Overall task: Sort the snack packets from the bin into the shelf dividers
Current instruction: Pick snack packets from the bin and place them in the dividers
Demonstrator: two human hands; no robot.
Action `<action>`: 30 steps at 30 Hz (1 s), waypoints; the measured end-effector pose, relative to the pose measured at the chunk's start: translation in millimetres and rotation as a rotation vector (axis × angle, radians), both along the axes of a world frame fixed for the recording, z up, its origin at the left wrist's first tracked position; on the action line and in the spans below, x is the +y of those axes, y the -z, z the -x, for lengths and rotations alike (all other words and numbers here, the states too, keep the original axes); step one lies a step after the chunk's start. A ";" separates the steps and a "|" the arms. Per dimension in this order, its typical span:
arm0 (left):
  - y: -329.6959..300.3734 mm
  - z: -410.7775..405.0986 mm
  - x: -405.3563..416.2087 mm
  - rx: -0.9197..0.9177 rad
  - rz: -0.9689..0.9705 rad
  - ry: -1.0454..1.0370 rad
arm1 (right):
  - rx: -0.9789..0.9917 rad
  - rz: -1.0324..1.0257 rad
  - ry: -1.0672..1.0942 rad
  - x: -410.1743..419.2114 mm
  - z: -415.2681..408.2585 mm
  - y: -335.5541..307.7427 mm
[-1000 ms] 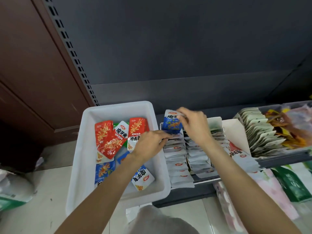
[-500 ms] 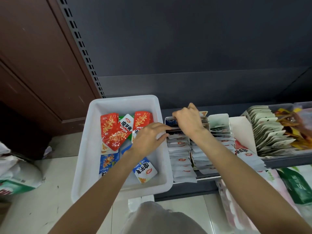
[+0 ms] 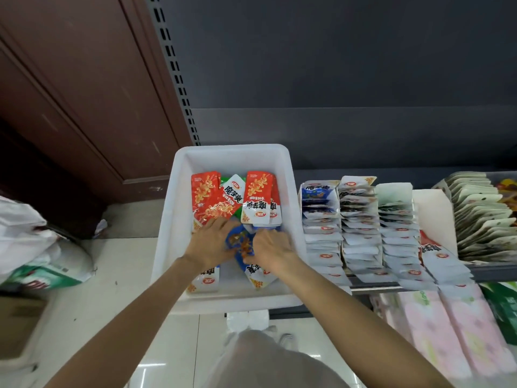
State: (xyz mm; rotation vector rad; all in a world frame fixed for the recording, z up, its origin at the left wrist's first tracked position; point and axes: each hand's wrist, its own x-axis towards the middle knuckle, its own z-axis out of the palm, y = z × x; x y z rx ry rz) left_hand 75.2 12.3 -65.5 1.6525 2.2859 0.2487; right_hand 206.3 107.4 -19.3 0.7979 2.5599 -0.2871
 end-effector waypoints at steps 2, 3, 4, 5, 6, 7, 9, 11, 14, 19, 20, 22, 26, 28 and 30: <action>3.5 -2.5 3.1 -0.002 0.021 -0.008 | -0.097 -0.031 -0.019 -4.4 6.2 11.2; 5.0 -3.1 4.3 0.000 -0.011 0.006 | -0.116 -0.022 -0.018 -6.7 8.7 16.0; 7.2 -2.9 5.2 0.012 -0.043 0.035 | -0.117 0.011 -0.008 -8.1 10.1 20.4; 8.9 -1.9 5.5 0.022 -0.065 0.072 | -0.096 0.053 0.012 -8.7 10.7 23.6; 9.1 -0.5 5.2 0.021 -0.065 0.100 | -0.062 0.095 0.034 -8.6 10.6 25.3; 8.1 1.8 5.0 0.010 -0.055 0.127 | -0.015 0.128 0.052 -8.4 9.8 23.6; 2.6 6.4 4.7 -0.049 -0.021 0.196 | 0.096 0.150 0.068 -6.8 5.9 11.4; -7.6 10.0 2.9 -0.160 -0.010 0.205 | 0.222 0.123 0.084 -0.5 -3.2 -8.1; -24.8 12.2 -3.0 -0.442 -0.104 0.037 | 0.509 0.159 0.229 17.8 -27.4 -45.9; -69.3 -16.4 5.3 -0.905 -0.317 -0.167 | 1.038 0.704 0.557 46.5 -63.0 -94.4; -76.8 -24.5 10.8 -0.933 -0.326 -0.152 | 1.062 0.773 0.590 49.7 -67.2 -95.4; -86.7 -38.4 21.8 -0.949 -0.347 -0.124 | 1.063 0.791 0.614 53.3 -73.4 -93.7; -98.0 -62.6 50.7 -0.791 -0.464 -0.083 | 1.281 0.568 0.666 61.7 -95.6 -104.1; -102.0 -69.4 66.2 -0.731 -0.576 -0.127 | 1.459 0.350 0.704 73.1 -114.3 -116.1; -99.8 -71.1 80.9 -0.551 -0.635 -0.128 | 1.610 0.211 0.693 87.0 -134.4 -125.1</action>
